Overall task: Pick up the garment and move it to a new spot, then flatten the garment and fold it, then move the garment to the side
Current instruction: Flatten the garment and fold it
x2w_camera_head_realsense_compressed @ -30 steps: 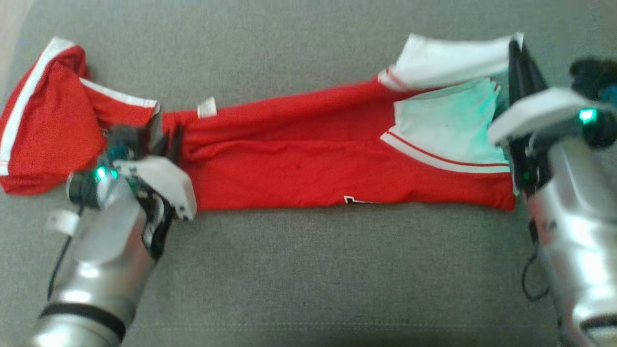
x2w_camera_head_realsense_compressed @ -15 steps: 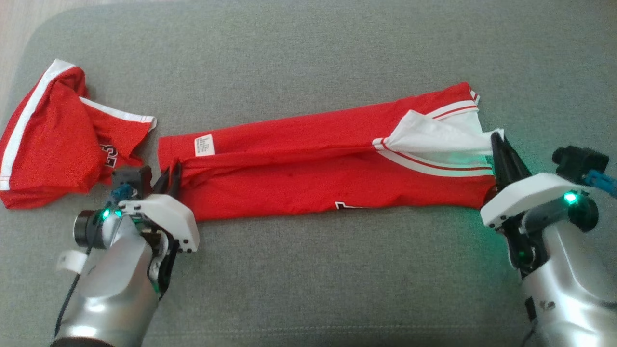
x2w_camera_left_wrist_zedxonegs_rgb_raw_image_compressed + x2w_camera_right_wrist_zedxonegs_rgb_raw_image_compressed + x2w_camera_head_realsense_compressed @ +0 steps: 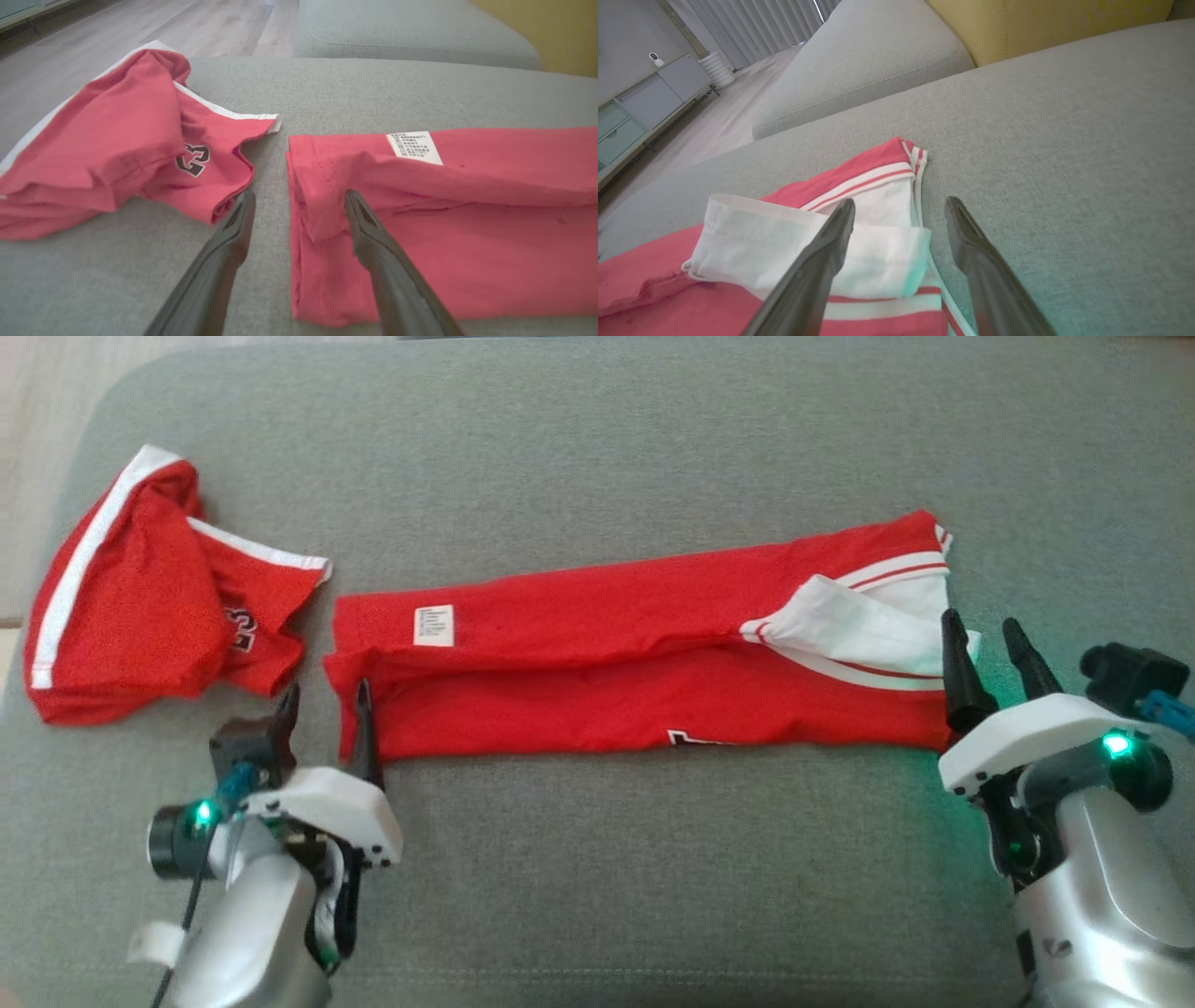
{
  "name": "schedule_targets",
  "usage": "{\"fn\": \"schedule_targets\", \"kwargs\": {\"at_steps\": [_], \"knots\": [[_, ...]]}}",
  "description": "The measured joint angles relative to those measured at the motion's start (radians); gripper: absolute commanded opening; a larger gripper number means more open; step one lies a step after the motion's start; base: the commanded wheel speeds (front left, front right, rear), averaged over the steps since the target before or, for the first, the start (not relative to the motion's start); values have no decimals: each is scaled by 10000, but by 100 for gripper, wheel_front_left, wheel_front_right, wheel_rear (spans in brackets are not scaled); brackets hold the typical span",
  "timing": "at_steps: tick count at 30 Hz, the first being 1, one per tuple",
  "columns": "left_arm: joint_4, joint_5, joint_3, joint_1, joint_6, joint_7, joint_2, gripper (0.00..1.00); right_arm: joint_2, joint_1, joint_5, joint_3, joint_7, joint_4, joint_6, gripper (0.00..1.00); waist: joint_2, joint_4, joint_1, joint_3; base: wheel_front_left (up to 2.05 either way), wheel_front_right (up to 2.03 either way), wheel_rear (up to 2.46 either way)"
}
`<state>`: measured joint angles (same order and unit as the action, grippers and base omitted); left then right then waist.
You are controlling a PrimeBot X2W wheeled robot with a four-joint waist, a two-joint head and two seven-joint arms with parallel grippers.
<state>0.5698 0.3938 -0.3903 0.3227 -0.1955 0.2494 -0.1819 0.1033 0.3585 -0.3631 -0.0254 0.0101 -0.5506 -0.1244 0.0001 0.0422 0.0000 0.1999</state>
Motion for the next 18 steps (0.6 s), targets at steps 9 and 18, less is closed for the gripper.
{"fn": "schedule_targets", "kwargs": {"at_steps": [9,18], "knots": [[-1287,-821,1039,-998,125,2,713,100,-81,81,853,-692,-23,-663,0,100,0,685,0,134,0,0,0],[-1298,-1231,1452,-1172,660,2,1043,100,-42,510,1680,-1453,-384,-1584,0,95,0,1207,0,392,0,0,0]]}}
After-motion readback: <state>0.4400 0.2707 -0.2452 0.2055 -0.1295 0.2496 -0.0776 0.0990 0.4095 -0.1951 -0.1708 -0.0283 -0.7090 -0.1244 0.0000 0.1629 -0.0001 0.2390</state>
